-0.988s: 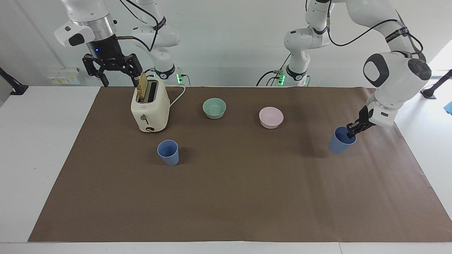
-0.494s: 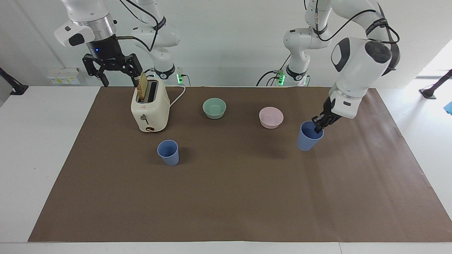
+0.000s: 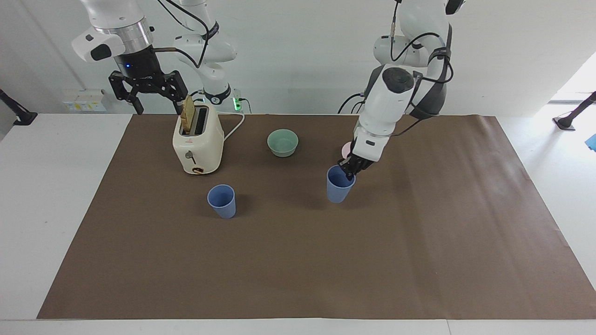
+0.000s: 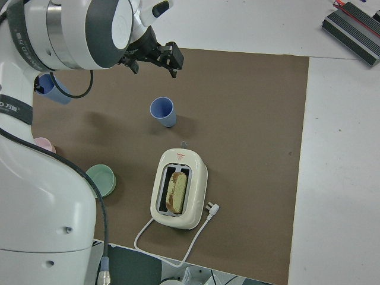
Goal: Stack blue cups with both arms
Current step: 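Carry the blue cup with the left gripper toward the table center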
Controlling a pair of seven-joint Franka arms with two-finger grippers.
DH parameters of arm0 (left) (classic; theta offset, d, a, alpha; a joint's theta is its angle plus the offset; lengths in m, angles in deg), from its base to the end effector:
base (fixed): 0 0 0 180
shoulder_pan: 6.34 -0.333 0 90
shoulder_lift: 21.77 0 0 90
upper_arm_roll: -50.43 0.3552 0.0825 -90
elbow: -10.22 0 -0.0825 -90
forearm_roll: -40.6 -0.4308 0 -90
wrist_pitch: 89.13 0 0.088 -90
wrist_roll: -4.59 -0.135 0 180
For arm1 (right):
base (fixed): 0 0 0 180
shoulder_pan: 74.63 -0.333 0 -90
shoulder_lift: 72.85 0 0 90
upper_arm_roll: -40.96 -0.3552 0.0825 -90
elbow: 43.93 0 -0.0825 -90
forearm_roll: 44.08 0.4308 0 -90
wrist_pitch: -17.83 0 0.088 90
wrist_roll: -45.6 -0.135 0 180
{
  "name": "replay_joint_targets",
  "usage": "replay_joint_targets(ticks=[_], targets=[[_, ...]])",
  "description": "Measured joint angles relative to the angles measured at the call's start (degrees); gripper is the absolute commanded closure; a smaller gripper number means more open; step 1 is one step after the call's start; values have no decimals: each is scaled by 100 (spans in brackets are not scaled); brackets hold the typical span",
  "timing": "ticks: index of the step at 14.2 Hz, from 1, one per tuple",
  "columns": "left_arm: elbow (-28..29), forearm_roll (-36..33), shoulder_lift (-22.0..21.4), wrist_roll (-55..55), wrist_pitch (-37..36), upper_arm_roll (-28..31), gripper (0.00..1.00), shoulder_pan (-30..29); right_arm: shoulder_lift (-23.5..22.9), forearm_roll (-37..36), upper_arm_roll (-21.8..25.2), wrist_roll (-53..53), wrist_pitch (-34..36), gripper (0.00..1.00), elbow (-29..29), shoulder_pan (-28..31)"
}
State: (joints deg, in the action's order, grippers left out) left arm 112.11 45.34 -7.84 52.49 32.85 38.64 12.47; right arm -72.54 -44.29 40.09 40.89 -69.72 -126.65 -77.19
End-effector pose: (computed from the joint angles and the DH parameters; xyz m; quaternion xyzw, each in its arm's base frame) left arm 0.5962 -0.3492 0.4235 0.9813 0.1738 0.0049 0.0823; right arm 0.5954 0.0352 0.7007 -0.9989 0.0113 -0.0449 0.0013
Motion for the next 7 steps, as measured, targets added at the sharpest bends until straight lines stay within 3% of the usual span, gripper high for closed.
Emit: replay_joint_targets(ticks=[3,7], targets=[[5,0,354,-4,278,4,100,110,0,0,0,0,0,0,0,0],[8,0,406,-26,349,8,100,167,0,0,0,0,0,0,0,0]])
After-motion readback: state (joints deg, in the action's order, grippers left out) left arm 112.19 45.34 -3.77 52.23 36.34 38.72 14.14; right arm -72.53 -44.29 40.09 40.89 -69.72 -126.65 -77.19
